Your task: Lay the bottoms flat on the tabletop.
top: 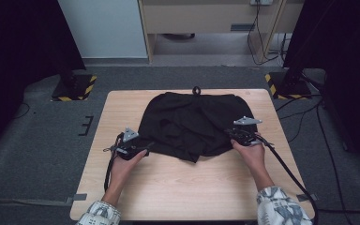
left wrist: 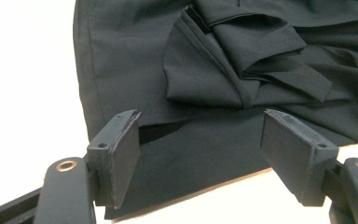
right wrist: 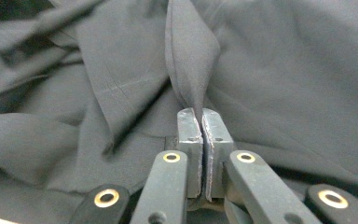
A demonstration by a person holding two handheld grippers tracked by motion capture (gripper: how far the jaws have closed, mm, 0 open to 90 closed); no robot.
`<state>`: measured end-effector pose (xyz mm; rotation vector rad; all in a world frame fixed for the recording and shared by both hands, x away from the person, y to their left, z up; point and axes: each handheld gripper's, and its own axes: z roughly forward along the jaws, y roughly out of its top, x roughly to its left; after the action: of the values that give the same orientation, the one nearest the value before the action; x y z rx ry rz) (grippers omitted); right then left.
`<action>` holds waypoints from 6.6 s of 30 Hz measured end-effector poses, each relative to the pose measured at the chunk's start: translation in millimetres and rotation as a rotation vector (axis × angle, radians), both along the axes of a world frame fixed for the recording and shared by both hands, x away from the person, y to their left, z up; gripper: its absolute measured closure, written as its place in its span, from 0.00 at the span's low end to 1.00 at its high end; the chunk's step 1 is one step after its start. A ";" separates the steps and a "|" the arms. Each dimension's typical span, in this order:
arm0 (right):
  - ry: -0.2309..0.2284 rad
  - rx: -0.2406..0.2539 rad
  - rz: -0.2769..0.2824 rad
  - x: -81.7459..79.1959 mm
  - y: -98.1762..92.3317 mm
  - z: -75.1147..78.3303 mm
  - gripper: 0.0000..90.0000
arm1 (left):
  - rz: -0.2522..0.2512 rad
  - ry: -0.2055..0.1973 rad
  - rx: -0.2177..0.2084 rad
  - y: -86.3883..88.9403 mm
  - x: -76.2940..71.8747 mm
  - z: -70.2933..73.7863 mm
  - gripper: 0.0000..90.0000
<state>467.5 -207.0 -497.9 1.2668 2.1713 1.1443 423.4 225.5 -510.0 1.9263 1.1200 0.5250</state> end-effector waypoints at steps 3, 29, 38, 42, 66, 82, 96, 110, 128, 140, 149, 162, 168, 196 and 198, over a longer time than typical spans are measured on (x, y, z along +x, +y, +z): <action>-0.021 -0.005 0.001 -20.5 -14.2 6.8 0.97 | -0.002 0.003 0.007 -0.9 -0.4 -0.5 0.31; -0.093 0.003 -0.032 -93.4 -31.8 -2.9 0.53 | -0.003 0.013 0.068 -43.0 68.9 10.6 0.33; -0.110 -0.017 -0.022 -103.6 -30.0 -3.3 0.57 | 0.010 0.064 0.012 -38.3 65.7 6.5 0.98; -0.107 -0.021 -0.018 -102.8 -27.2 -4.7 0.58 | -0.007 0.044 -0.029 -30.3 44.4 7.6 0.99; -0.105 -0.012 0.211 -77.0 52.7 -2.7 0.60 | -0.024 -0.017 0.073 12.6 -73.7 8.7 0.46; -0.010 -0.009 0.394 -64.4 155.9 -5.2 0.58 | -0.100 0.029 0.086 1.5 -51.7 2.5 0.75; -0.015 -0.063 0.412 -84.4 135.9 -6.8 1.00 | -0.102 0.100 0.153 24.9 -68.3 4.8 0.98; -0.031 -0.036 0.475 -112.8 124.3 -10.2 0.72 | -0.081 0.033 0.104 29.4 -78.4 7.2 0.70; 0.001 -0.070 0.459 -68.9 217.0 -8.1 0.95 | -0.154 0.077 0.149 19.1 -77.8 5.8 0.93; -0.019 -0.071 0.392 -91.2 133.3 2.8 1.00 | -0.057 -0.064 0.109 49.9 -79.4 18.8 0.63; -0.013 -0.011 0.272 -89.6 64.5 -0.7 0.99 | -0.048 -0.062 0.098 44.0 -74.1 13.7 0.55; -0.060 0.037 0.406 -110.1 101.1 13.2 0.99 | -0.132 -0.128 0.034 1.0 -59.6 36.4 0.42; -0.034 0.030 0.470 -113.7 141.4 3.6 0.99 | -0.246 -0.104 0.055 -28.1 -54.8 31.2 0.39; -0.045 0.074 0.468 -124.4 145.3 -1.5 0.56 | -0.270 0.079 0.083 -48.9 -29.7 8.5 0.98; -0.056 0.054 0.439 -122.1 135.6 -1.6 0.52 | -0.265 0.071 0.074 -40.4 -39.5 13.9 0.98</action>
<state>345.4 -71.4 -499.5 0.7809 2.4605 1.3891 383.9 185.2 -496.1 2.1318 0.8798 0.3587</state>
